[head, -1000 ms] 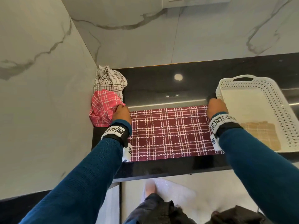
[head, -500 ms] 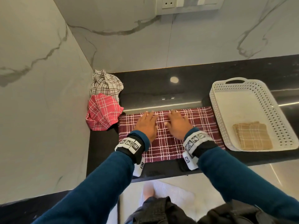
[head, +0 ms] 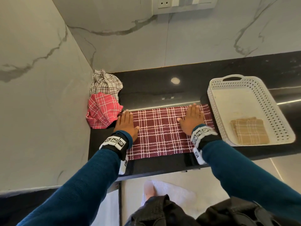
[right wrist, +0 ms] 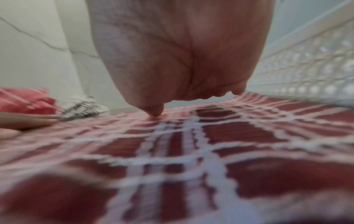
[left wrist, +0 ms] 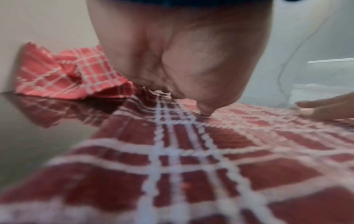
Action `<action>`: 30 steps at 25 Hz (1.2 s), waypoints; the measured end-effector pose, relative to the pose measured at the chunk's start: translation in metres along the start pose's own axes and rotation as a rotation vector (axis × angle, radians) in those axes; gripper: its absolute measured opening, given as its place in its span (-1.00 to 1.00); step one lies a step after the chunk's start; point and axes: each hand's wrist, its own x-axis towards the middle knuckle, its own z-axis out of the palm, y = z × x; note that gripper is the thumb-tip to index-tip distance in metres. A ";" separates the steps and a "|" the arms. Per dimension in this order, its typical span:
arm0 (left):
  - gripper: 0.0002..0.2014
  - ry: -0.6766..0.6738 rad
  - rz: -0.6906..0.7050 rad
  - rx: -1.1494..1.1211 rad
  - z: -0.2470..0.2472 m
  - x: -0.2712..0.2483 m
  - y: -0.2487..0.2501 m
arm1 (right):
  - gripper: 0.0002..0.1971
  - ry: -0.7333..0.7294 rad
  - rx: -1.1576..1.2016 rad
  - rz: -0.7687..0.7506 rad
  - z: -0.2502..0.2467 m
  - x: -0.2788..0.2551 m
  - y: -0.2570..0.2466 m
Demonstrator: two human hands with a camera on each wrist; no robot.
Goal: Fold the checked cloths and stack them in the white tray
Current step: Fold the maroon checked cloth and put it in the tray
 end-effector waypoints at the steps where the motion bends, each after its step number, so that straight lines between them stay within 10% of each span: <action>1: -0.27 0.047 0.072 0.012 -0.004 -0.008 0.018 | -0.16 0.012 -0.001 -0.101 0.008 -0.014 -0.019; 6: -0.34 -0.059 0.276 -0.037 0.023 -0.031 0.083 | -0.30 -0.098 -0.062 -0.373 0.052 -0.055 -0.049; 14: -0.24 -0.056 -0.032 -0.057 0.036 -0.042 -0.020 | -0.07 -0.034 0.071 0.095 0.036 -0.046 0.045; 19: -0.28 0.032 0.062 -0.027 0.024 -0.066 0.030 | -0.05 -0.039 0.189 0.368 0.031 -0.072 0.004; 24: -0.33 -0.004 0.248 -0.046 0.044 -0.079 0.106 | -0.32 -0.041 0.003 -0.384 0.065 -0.107 -0.027; 30: -0.27 0.053 0.052 -0.073 0.080 -0.093 0.031 | -0.14 0.026 -0.002 -0.094 0.076 -0.102 0.057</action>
